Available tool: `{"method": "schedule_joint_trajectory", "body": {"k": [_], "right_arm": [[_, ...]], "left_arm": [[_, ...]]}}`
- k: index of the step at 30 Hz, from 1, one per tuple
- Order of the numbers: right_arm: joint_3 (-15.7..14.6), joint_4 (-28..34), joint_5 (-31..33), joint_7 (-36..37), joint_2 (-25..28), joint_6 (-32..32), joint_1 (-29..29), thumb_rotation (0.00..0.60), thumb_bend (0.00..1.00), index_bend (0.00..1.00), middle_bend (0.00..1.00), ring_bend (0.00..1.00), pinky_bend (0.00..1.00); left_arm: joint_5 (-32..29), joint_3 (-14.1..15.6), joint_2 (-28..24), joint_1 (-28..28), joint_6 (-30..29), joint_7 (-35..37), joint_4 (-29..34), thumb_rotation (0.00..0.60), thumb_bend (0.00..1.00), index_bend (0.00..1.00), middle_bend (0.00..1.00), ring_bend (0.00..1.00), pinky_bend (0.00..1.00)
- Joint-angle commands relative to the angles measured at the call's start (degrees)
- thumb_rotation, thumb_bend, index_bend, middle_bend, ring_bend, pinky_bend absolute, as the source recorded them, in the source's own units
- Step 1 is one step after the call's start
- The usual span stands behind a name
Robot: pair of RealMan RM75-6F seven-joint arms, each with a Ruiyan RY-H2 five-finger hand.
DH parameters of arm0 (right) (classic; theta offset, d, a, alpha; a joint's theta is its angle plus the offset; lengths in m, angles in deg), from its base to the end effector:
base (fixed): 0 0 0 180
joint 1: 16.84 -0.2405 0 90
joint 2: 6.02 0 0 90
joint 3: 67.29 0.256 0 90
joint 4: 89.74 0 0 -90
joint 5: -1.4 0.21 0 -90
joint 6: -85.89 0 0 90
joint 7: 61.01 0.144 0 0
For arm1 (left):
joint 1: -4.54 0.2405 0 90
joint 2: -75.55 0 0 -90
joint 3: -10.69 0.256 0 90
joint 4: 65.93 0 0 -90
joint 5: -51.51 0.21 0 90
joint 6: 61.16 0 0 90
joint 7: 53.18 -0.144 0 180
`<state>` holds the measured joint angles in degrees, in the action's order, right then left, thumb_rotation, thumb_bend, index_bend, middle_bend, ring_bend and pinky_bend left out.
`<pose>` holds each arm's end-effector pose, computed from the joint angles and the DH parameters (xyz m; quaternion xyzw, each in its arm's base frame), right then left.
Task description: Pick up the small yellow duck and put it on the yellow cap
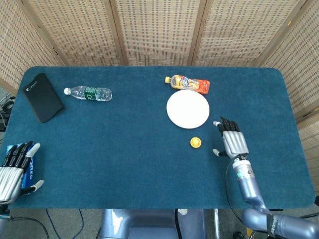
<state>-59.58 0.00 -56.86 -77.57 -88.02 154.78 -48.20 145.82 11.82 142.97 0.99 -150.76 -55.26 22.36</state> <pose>-0.2290 -0.3133 0.0447 0.6243 -0.4460 0.3666 0.5263 -0.3051 0.1586 0.1394 -0.6388 -0.3459 -0.3973 0.5608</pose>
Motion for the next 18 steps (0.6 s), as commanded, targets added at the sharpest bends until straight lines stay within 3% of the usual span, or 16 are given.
{"method": "schedule_joint_trajectory", "body": {"k": [1, 11, 18], "right_arm": [[-4.15, 0.69, -7.97, 7.00, 3.83, 5.91, 6.01, 0.600, 0.17, 0.04, 0.00, 0.00, 0.00], [-11.54, -3.03, -22.57, 15.19, 7.15, 21.32, 18.09, 0.600, 0.17, 0.01, 0.00, 0.00, 0.00], [-13.42, -4.66, -25.80, 16.85, 8.28, 24.67, 22.66, 0.600, 0.17, 0.02, 0.00, 0.00, 0.00]], "left_arm": [[0.09, -0.01, 0.02, 0.04, -0.18, -0.04, 0.11, 0.600, 0.12, 0.00, 0.00, 0.00, 0.00], [0.88, 0.32, -0.07, 0.17, -0.69, 0.37, 0.32, 0.600, 0.13, 0.00, 0.00, 0.00, 0.00], [2.09, 1.01, -0.03, 0.17, -0.67, -0.27, 0.70, 0.600, 0.12, 0.00, 0.00, 0.00, 0.00]]}}
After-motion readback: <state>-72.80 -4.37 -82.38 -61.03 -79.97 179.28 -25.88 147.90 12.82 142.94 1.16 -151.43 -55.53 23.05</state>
